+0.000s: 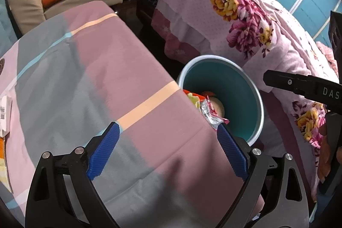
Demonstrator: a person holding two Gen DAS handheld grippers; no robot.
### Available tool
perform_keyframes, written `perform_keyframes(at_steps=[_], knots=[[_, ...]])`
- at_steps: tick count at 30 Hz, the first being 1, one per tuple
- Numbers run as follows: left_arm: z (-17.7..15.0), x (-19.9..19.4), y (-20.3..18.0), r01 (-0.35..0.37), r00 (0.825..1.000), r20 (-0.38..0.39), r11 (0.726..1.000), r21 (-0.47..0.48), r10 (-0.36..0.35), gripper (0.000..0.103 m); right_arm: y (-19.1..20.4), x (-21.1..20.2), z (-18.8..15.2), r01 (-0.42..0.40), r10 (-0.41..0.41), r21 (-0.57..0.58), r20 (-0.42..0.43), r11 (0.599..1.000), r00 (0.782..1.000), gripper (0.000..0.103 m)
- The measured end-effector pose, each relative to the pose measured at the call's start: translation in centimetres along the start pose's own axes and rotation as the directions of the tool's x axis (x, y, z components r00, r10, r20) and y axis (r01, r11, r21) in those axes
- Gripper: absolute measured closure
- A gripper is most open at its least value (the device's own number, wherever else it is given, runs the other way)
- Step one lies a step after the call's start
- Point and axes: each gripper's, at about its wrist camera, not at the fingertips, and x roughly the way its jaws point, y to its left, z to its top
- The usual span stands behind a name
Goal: Collect trash
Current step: 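Move both grippers back over the table toward the snack bag and medicine box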
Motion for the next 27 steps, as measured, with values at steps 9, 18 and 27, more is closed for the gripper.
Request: perform_keyframes(at_steps=[9, 18, 27], knots=[[-1.5, -3.0, 2.6, -0.012, 0.999, 0.048, 0.999, -0.049, 0.015, 0.006, 3.2, -1.6, -1.0, 0.001, 0.000, -0.053, 0.015, 0.999, 1.000, 0.029], [-3.9, -6.5, 6.5, -0.026, 0.995, 0.098, 0.994, -0.109, 0.036, 0.006, 7.9, -3.0, -1.9, -0.003, 0.006, -0.130, 0.022, 0.992, 1.000, 0.029], [-6.7, -9.7, 12.1, -0.064, 0.987, 0.132, 0.980, -0.190, 0.090, 0.005, 15.3, -2.9, -2.8, -0.026, 0.025, -0.259, -0.009, 0.965, 1.000, 0.029]])
